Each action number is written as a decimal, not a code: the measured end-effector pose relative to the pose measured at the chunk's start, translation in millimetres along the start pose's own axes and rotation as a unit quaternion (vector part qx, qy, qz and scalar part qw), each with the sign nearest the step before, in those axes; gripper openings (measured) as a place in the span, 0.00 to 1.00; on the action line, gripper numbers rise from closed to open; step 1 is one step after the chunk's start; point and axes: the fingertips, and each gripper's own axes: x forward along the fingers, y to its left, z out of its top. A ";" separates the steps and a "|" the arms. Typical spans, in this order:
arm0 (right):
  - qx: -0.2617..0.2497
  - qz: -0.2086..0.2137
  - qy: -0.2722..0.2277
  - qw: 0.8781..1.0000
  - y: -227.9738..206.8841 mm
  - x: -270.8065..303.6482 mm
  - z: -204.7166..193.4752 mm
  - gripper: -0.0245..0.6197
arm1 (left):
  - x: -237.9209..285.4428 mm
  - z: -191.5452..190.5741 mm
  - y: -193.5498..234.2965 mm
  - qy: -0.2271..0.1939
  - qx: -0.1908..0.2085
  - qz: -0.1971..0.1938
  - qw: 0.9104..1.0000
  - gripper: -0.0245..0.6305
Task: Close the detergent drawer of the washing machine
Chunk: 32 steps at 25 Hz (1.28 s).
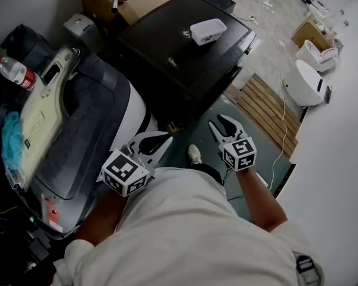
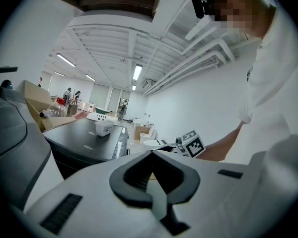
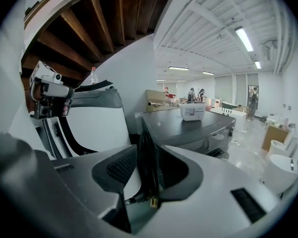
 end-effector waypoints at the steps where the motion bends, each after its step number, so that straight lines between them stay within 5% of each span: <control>1: 0.003 0.000 -0.001 1.000 7.6 -5.5 0.6 0.27 | -3.6 -1.4 -3.0 0.001 0.001 -0.003 1.000 0.03; 19: 0.009 0.009 -0.019 1.000 106.5 -80.3 6.8 0.19 | -45.3 -30.2 -43.1 0.003 0.003 -0.044 0.999 0.03; 32: 0.006 0.003 -0.025 1.000 133.2 -101.4 0.0 0.14 | -57.8 -49.5 -59.9 0.000 0.002 -0.048 0.999 0.03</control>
